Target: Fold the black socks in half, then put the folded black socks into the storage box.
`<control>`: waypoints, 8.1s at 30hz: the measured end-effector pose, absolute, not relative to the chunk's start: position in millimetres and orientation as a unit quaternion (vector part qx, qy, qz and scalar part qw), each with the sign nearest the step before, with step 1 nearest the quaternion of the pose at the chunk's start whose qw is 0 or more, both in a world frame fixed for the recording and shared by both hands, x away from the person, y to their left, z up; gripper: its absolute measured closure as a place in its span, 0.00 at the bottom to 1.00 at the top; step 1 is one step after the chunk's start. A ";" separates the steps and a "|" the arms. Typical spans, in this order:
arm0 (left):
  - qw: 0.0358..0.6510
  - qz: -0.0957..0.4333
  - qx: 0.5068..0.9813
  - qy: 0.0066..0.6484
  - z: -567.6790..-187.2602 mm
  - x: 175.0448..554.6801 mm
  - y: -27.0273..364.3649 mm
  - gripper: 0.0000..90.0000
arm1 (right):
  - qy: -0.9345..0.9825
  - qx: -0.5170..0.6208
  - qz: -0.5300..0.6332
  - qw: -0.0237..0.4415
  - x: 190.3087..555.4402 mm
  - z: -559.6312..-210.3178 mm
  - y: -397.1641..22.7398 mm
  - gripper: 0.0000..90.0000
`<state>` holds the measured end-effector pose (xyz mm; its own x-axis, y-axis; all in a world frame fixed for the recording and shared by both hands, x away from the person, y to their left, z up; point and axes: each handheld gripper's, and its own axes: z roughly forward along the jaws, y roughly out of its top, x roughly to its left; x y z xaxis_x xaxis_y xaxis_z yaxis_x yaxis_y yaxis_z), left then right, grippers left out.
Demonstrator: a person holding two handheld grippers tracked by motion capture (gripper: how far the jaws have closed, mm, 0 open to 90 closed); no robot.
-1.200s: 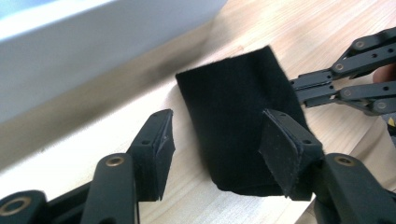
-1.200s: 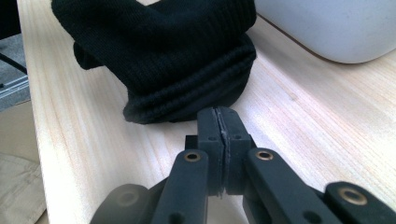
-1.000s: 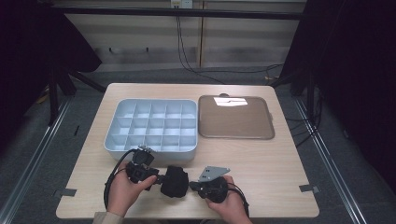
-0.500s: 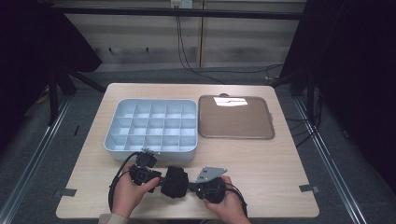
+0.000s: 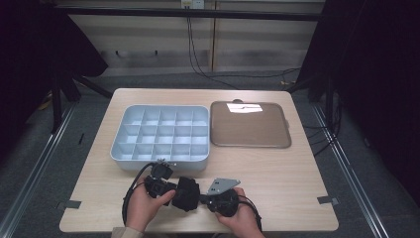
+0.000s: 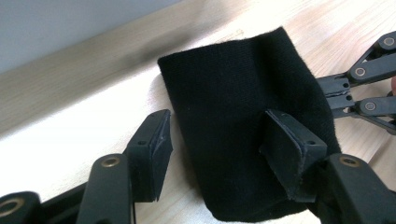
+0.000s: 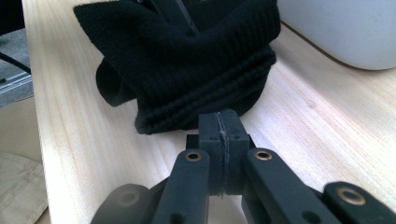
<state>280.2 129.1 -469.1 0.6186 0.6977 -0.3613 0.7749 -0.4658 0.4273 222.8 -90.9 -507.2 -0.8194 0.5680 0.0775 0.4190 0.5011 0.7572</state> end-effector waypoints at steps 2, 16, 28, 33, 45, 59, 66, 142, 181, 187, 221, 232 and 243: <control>0.284 -0.068 0.854 0.431 -470.0 280.0 127.7 0.47 | 0.861 0.286 0.410 0.092 222.5 -507.5 -90.2 1.00; 0.286 -0.074 0.852 0.433 -473.3 279.1 121.9 0.47 | 0.862 0.285 0.409 0.096 221.6 -507.4 -88.8 1.00; 0.285 -0.075 0.851 0.434 -475.8 279.1 118.6 0.47 | 0.862 0.285 0.408 0.097 221.3 -507.4 -88.6 1.00; 0.291 -0.080 0.845 0.442 -478.1 278.0 118.6 0.47 | 0.862 0.285 0.409 0.096 221.4 -507.4 -88.7 1.00; 0.291 -0.073 0.849 0.434 -476.7 272.8 113.9 0.62 | 0.861 0.286 0.409 0.096 221.6 -507.5 -88.8 1.00; 0.287 -0.069 0.858 0.421 -463.9 271.7 112.2 0.79 | 0.861 0.285 0.409 0.096 221.9 -507.6 -89.7 0.96; 0.299 -0.070 0.850 0.427 -450.0 277.1 126.6 0.79 | 0.860 0.292 0.406 0.100 223.7 -506.3 -93.2 0.90; 0.262 -0.014 0.842 0.471 -390.0 305.3 213.1 0.77 | 0.862 0.320 0.375 0.122 234.2 -509.7 -96.5 0.15; 0.264 0.001 0.836 0.482 -358.1 329.7 223.1 0.77 | 0.862 0.320 0.373 0.125 231.4 -509.4 -98.1 0.15; 0.256 0.011 0.835 0.487 -352.2 335.9 226.6 0.77 | 0.862 0.319 0.373 0.124 231.3 -509.4 -98.1 0.15; 0.244 0.037 0.821 0.516 -339.8 364.9 252.4 0.77 | 0.862 0.319 0.375 0.124 231.2 -509.5 -97.9 0.15; 0.240 0.044 0.815 0.525 -343.9 374.4 261.1 0.77 | 0.862 0.318 0.376 0.123 230.9 -509.7 -97.7 0.15; 0.228 0.048 0.810 0.538 -355.0 387.0 270.5 0.77 | 0.862 0.318 0.376 0.122 230.5 -509.5 -97.6 0.15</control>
<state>387.0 270.5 -355.0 0.4170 0.8933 -0.1675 0.8493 -0.3173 0.4219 230.5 -97.6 -509.5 -0.7684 0.6393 0.0288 0.4560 0.5154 0.7256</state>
